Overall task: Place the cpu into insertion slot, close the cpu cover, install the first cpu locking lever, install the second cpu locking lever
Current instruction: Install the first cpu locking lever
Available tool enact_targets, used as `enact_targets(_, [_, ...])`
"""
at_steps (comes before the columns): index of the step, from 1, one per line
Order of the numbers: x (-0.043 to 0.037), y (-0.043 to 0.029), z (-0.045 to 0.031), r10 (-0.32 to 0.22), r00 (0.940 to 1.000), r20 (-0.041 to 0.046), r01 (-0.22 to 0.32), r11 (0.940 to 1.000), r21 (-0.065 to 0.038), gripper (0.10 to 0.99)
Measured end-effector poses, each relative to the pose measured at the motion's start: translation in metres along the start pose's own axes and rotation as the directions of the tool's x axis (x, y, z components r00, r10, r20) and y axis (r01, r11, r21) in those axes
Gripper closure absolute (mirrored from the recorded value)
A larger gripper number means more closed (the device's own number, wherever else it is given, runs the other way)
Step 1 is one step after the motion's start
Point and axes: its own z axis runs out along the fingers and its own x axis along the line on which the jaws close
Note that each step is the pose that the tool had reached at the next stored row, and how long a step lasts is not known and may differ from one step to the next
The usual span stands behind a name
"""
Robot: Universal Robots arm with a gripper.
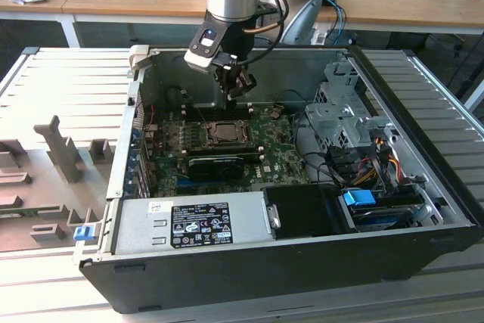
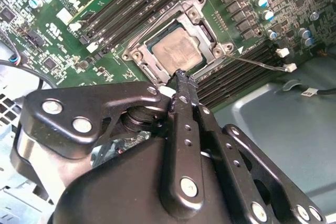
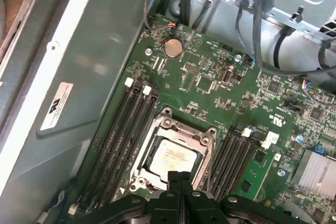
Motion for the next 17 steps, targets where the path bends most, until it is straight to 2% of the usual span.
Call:
enact_targets(7, [0.0000, 0.0000, 0.0000, -0.054, 0.9986, -0.0006, 0.054, 0.9986, -0.001, 0.980])
enact_targets(17, [0.0000, 0.0000, 0.0000, -0.118, 0.9930, -0.0012, 0.118, 0.9930, -0.003, 0.980])
